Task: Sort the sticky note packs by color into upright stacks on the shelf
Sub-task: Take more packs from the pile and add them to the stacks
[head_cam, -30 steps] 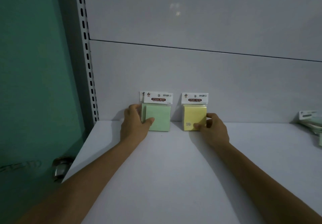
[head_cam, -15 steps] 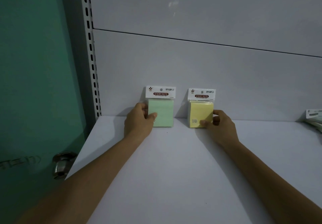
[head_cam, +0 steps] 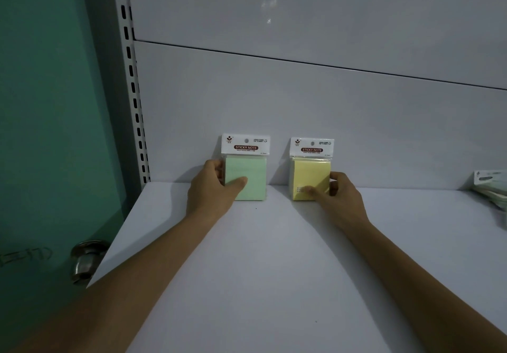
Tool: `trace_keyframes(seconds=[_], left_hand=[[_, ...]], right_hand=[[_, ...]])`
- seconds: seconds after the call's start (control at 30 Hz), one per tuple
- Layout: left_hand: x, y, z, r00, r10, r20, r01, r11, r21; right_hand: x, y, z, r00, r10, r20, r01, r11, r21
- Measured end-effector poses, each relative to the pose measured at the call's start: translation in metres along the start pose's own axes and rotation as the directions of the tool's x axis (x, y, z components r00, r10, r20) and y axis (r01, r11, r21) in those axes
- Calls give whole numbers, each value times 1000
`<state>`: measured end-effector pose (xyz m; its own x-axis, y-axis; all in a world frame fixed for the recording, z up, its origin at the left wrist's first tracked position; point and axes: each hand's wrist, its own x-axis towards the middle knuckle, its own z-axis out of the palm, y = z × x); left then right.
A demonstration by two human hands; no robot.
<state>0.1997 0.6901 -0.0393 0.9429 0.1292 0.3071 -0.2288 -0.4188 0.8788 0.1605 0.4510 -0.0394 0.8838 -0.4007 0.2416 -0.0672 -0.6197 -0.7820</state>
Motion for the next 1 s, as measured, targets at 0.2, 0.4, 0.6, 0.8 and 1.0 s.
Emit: trace_keyframes(seconds=[0.2,0.4,0.6,0.8,1.0], left_hand=[[0,-1,1,1000,3,26,-5,998,69],[0,0,2,1000,0,15,-2,996,90],[1,-2,3,1000,12,10,-13,995,96],[1,-3,4,1000,28,-4,-27,996,84],[1,-2,3,1000,26,-8,-25,996,83]], right_hand=[[-1,-3,3,1000,-8,18,10,992,-123],[0,-4,4,1000,-3,11,5,986,-166],[0,-3,5,1000,-8,10,10,983,-184],[0,-3,5,1000,-11,14,13,981,-195],[-2,-5,6,1000,-21,6,22,975,-220]])
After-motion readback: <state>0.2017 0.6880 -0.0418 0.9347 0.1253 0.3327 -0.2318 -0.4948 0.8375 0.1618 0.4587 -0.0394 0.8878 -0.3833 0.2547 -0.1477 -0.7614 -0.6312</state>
